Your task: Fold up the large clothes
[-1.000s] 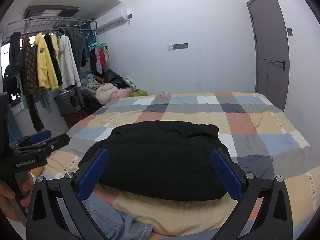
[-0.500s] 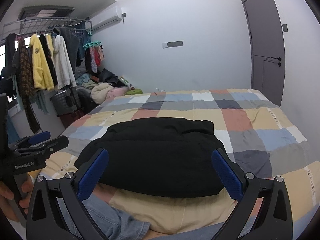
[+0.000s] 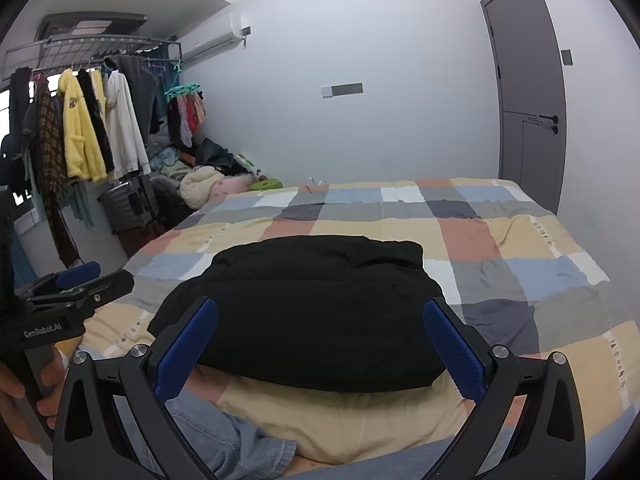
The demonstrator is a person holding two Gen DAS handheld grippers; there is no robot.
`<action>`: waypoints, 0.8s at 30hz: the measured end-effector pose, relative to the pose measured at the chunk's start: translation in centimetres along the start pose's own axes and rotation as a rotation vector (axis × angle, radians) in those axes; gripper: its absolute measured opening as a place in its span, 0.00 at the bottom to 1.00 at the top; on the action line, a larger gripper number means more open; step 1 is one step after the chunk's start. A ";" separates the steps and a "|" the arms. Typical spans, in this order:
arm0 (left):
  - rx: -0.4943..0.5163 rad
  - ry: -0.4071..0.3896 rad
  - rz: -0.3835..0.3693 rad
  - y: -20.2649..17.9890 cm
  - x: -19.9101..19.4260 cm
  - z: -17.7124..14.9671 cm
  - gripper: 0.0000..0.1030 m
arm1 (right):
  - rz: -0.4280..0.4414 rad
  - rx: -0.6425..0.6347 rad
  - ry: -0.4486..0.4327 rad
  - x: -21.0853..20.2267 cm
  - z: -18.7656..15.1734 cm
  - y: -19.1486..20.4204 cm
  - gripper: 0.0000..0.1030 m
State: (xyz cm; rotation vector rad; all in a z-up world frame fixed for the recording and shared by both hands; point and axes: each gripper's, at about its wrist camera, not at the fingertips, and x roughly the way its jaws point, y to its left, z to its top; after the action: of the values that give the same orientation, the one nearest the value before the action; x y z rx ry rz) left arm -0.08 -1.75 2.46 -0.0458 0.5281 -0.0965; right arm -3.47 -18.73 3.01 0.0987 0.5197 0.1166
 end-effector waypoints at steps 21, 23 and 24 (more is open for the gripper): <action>-0.008 -0.008 -0.017 0.5 -0.5 0.1 0.94 | 0.010 0.002 0.007 0.0 -0.4 0.0 1.00; -0.011 -0.011 -0.011 0.6 -0.6 0.0 0.94 | 0.009 0.002 0.007 0.0 -0.4 -0.1 1.00; -0.015 -0.011 -0.009 0.7 -0.6 0.0 0.94 | 0.009 0.003 0.007 0.0 -0.4 -0.1 1.00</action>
State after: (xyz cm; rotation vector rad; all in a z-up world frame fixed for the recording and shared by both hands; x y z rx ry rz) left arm -0.56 -1.03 2.69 -0.0635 0.5175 -0.1011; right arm -3.65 -18.83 2.66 0.1035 0.5262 0.1254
